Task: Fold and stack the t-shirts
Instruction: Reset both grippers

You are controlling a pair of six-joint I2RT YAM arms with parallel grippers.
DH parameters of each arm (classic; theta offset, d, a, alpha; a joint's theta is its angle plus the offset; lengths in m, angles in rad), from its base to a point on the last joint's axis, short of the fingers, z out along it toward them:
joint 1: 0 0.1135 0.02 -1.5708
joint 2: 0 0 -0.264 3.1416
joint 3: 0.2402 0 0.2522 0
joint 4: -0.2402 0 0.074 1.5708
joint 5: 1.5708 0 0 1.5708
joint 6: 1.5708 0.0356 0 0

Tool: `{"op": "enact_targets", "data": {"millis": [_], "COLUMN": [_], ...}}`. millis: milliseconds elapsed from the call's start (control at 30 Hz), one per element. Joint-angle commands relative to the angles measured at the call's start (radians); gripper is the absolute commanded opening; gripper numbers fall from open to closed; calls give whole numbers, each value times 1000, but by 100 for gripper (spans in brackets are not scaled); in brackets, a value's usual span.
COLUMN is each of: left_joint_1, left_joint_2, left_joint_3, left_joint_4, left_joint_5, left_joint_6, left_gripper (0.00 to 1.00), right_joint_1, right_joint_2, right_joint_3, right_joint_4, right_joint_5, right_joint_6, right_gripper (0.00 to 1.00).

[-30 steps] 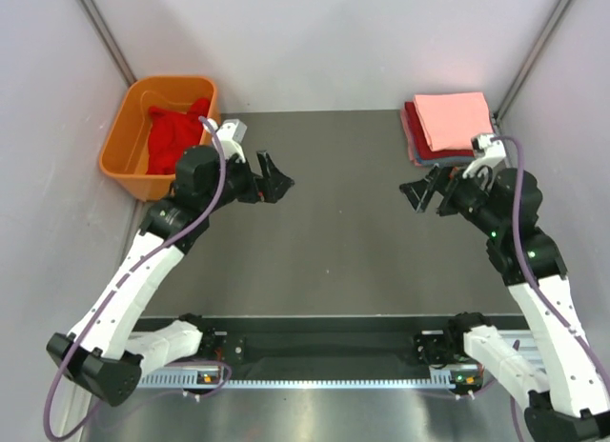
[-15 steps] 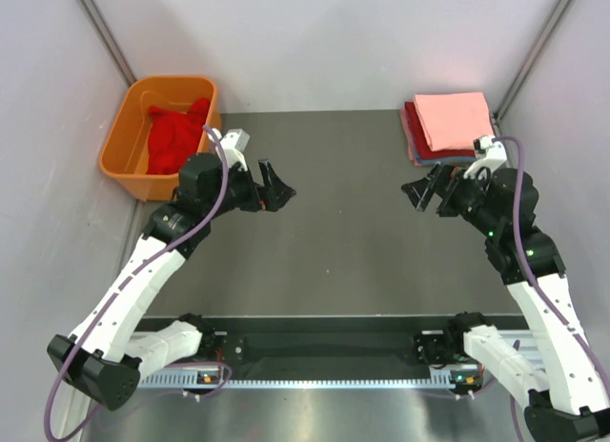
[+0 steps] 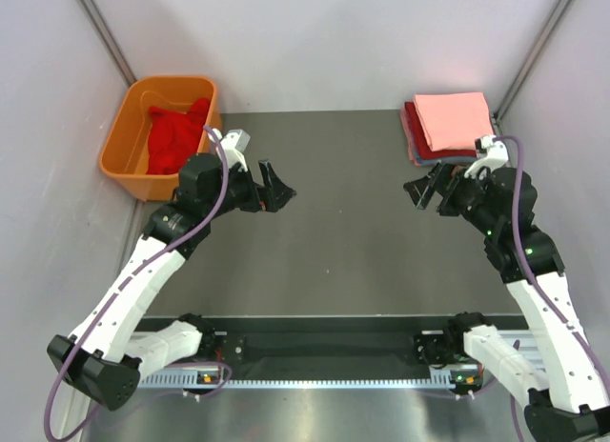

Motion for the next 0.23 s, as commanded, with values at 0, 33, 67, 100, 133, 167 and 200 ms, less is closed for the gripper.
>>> {"op": "enact_targets", "data": {"millis": [0, 33, 67, 100, 133, 167, 200], "left_joint_1": [-1, -1, -1, -1, -1, -1, -1], "left_joint_2": [-30, -30, -30, -30, -30, -31, -31], "left_joint_3": [-3, -3, -4, -6, -9, -12, -13], "left_joint_4": [45, 45, 46, 48, 49, 51, 52], "left_joint_5": [14, 14, 18, 17, 17, 15, 14], "left_joint_6": [24, 24, 24, 24, 24, 24, 24], "left_gripper": [98, 99, 98, 99, 99, 99, 98], "right_joint_1": [6, 4, 4, 4, 6, 4, 4], "right_joint_2": [-4, -3, 0, 2, 5, 5, 5], "right_joint_3": [5, 5, 5, 5, 2, 1, -2], "right_joint_4": [1, -1, 1, 4, 5, 7, 10], "right_joint_5": [14, 14, 11, 4, -2, -6, -8], "right_joint_6": [-7, -5, -4, -4, -5, -4, -1], "right_gripper": [100, 100, 100, 100, 100, 100, 100]}}
